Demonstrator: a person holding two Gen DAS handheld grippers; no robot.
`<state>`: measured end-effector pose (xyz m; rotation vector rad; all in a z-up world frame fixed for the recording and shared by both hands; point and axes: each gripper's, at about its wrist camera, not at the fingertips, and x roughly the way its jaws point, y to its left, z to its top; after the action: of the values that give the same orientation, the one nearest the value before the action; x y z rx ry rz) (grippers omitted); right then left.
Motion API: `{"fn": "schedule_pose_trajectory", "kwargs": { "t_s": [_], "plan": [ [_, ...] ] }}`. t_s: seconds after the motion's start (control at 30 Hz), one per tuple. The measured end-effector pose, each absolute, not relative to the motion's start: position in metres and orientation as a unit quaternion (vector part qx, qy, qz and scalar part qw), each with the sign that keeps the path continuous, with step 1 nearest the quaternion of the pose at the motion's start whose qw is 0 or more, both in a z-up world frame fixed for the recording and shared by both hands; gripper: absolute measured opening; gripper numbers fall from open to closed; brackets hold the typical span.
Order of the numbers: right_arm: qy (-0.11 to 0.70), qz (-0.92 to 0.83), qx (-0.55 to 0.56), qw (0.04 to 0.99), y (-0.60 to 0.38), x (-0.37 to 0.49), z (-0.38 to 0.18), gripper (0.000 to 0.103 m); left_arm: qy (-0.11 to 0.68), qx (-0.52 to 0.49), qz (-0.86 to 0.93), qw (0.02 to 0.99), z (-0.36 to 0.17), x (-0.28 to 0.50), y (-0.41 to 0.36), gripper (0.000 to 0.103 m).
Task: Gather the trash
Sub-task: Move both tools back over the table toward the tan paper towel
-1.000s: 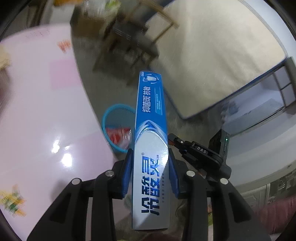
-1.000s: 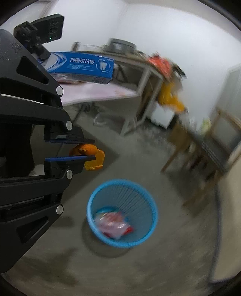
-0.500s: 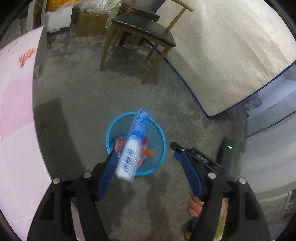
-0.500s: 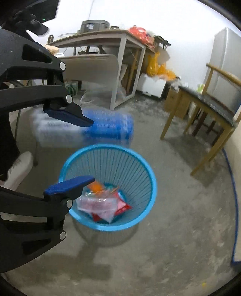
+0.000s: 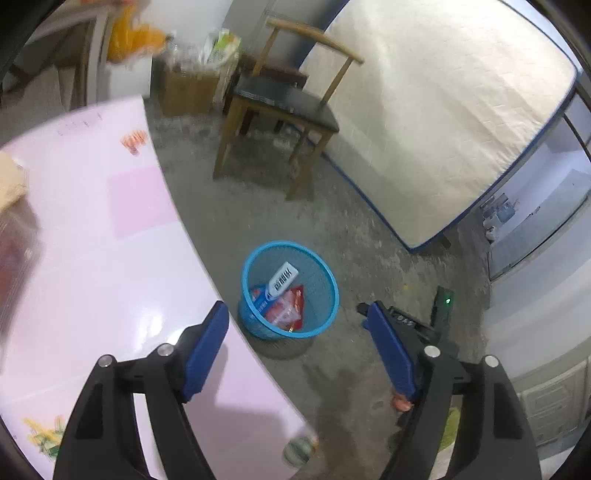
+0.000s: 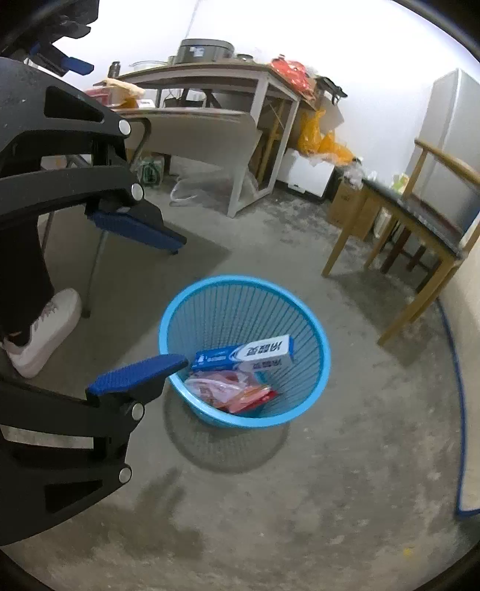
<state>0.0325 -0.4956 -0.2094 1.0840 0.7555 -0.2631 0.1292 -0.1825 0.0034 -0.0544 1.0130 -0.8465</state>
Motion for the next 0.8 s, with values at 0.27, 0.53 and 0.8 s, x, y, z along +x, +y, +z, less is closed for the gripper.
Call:
{"fn": "schedule_pose_trajectory", "kwargs": {
  "t_s": [0.27, 0.53, 0.8],
  "plan": [
    [0.342, -0.092, 0.446, 0.822, -0.459, 0.038, -0.163, 0.068, 0.413, -0.043, -0.381, 0.826, 0.024, 0.092, -0.09, 0.087],
    [0.38, -0.037, 0.373, 0.846, -0.401, 0.076, -0.126, 0.074, 0.401, -0.077, -0.333, 0.85, 0.018, 0.063, -0.013, 0.092],
    [0.383, 0.06, 0.306, 0.87, -0.322, 0.113, -0.082, 0.081, 0.364, -0.08, -0.267, 0.889, 0.01, 0.056, 0.044, 0.095]
  ]
}}
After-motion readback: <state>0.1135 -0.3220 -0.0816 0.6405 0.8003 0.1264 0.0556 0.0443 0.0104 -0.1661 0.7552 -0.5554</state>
